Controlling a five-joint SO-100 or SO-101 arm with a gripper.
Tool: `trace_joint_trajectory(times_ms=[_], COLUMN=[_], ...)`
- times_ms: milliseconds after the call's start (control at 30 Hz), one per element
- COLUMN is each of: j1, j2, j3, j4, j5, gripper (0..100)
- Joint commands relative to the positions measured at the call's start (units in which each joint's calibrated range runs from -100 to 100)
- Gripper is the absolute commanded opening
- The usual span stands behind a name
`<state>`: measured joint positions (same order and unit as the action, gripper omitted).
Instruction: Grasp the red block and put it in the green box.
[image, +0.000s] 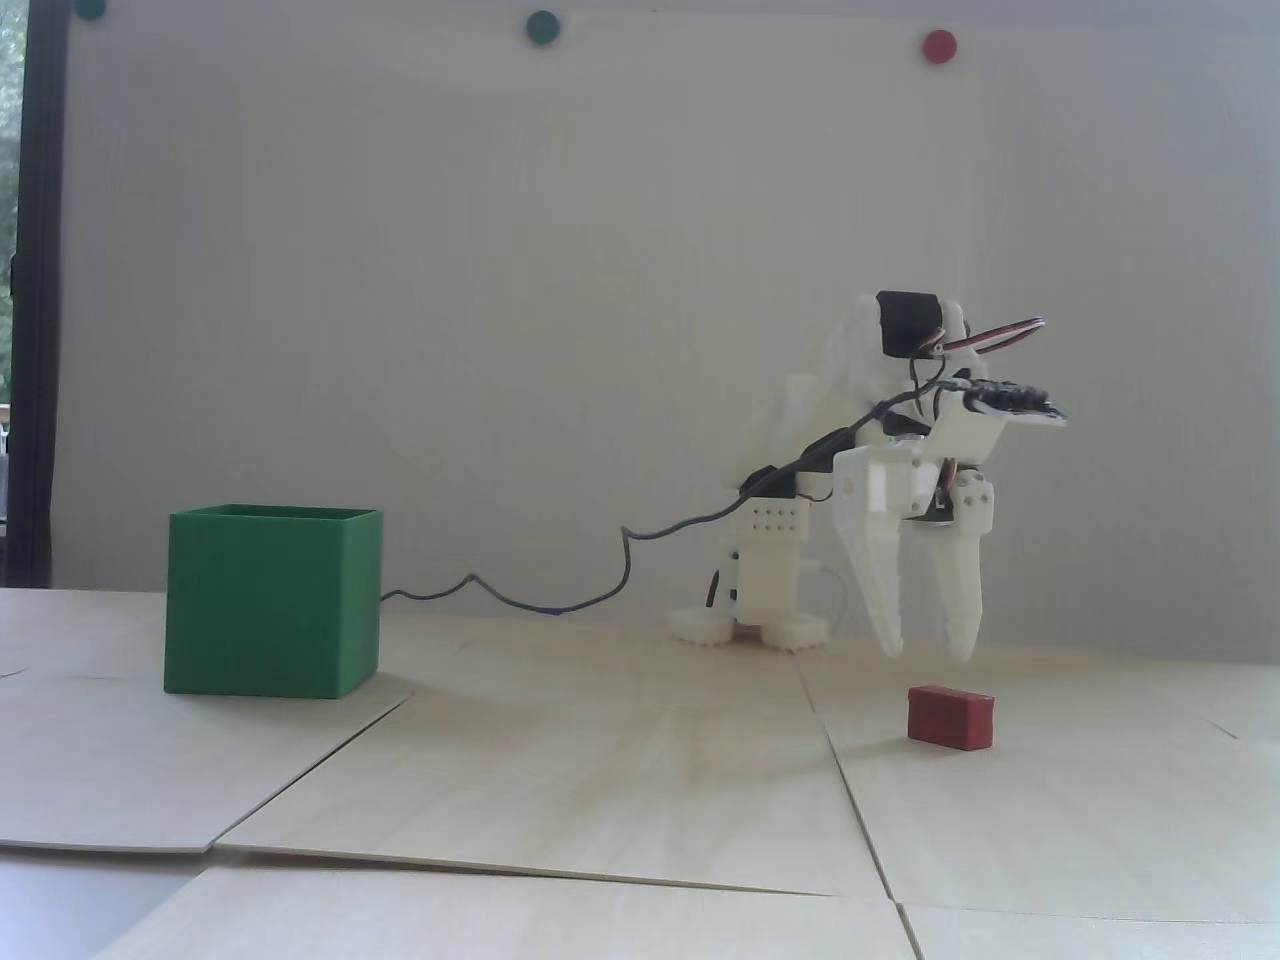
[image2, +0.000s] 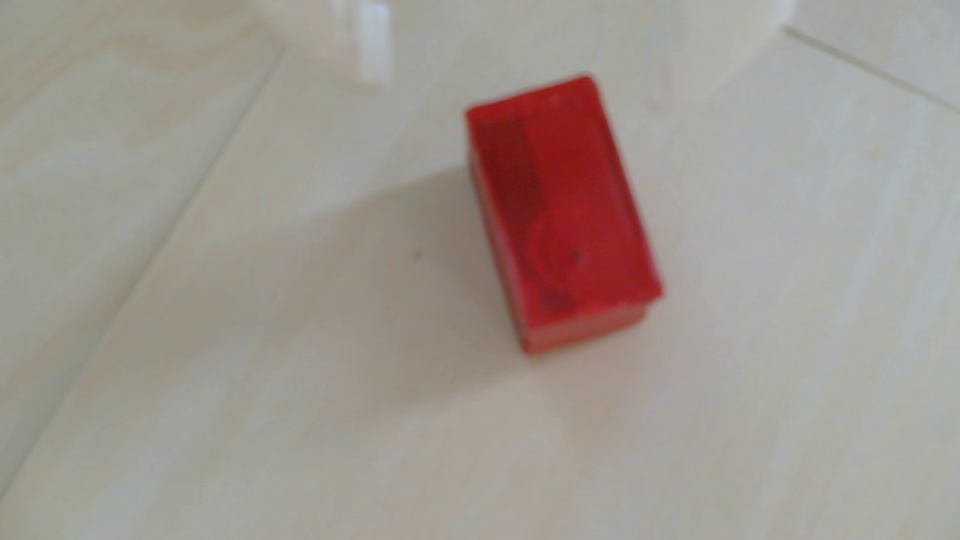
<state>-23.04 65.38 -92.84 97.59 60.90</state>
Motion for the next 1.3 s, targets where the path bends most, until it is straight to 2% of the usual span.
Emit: trace_joint_trajectory(times_ms=[0, 900, 1100, 1267], j1=[-0.2, -3.3, -1.0, -0.4], j2=[-5.0, -1.1, -1.0, -1.0], j3=[-3.4, -3.4, -3.4, -3.4], j4=[1.8, 1.7, 1.7, 1.7], j5=[0.2, 0.2, 0.4, 0.4], gripper=[18, 18, 24, 25])
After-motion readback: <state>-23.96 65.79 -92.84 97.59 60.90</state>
